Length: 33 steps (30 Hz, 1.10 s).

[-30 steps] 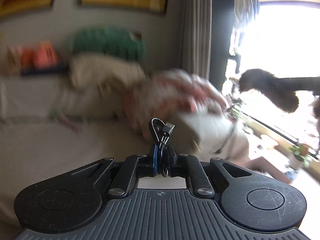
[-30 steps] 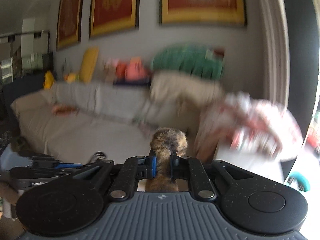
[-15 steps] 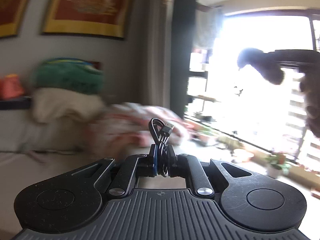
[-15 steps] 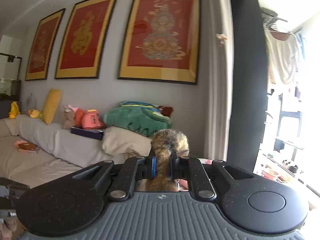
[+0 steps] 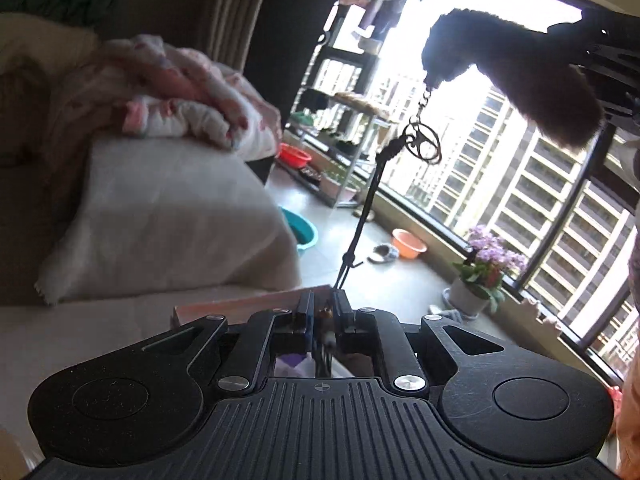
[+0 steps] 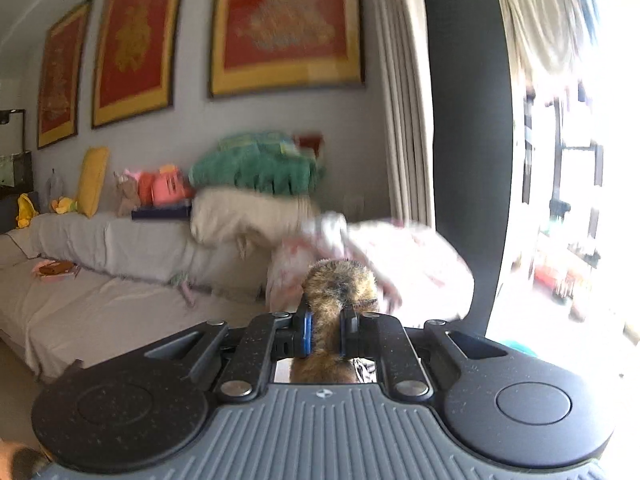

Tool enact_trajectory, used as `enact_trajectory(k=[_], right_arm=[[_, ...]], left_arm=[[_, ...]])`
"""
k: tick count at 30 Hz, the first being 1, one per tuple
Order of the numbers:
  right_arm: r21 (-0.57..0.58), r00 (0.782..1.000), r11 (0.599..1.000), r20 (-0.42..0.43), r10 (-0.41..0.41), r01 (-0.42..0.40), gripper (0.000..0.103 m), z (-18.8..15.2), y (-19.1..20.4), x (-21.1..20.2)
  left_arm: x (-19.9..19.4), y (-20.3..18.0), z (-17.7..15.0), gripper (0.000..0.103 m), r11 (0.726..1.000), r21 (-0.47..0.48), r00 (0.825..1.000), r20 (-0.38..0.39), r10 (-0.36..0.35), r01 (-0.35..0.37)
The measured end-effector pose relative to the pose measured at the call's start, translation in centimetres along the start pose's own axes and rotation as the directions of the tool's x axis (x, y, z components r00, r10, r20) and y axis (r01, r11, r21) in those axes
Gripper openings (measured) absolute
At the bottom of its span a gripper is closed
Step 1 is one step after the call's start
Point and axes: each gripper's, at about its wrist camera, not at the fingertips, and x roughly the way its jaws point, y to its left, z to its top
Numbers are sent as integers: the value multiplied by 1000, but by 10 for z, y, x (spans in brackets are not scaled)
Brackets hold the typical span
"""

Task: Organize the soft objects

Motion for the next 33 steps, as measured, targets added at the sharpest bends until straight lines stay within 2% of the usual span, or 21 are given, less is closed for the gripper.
enact_trajectory(k=[2,6,9,13,15,17,19,23,25,27,30,31,33], right_arm=[[40,997,999,-73,-5,8,12,-25,-11,24],[121,973,992,-229,-1,30,12,-83,-30,70],[184,944,982,-330,12,51,12,-129,-40,101],[248,885,966,-463,57,68,18,-181,-47,137],[289,874,954,-481,70,82,20,-198,-52,139],[290,880,953,-470,62,88,26,-203,-52,129],[267,905,959,-424,29,94,30,-202,-49,108],[194,954,974,-294,-54,115,60,-205,-29,45],[163,964,979,-255,-76,120,62,-212,-16,19],[138,962,986,-267,-58,98,65,-225,-1,-1],[106,937,993,-348,-19,60,67,-253,25,-15],[99,927,994,-375,-5,46,67,-265,33,-15],[96,905,995,-426,8,36,67,-286,44,-10]], left_arm=[[13,9,-6,13,998,-46,999,1,48,-48],[3,17,-18,13,993,-100,998,2,61,-61],[-19,10,-26,13,995,-68,997,-6,76,-76],[-51,4,-48,13,996,3,996,-15,85,-85],[-66,7,-64,13,992,39,992,-40,118,-117],[-76,11,-83,13,985,74,983,-87,162,-155],[-87,16,-106,13,976,83,971,-117,210,-201],[-104,22,-149,13,945,85,936,-135,325,-315],[-107,23,-166,13,930,77,919,-144,367,-359],[-110,21,-179,13,922,69,911,-146,387,-381],[-107,14,-194,15,916,65,898,-178,402,-397],[-106,9,-198,20,914,77,901,-152,406,-399],[-100,-5,-203,37,903,138,897,-130,423,-406]])
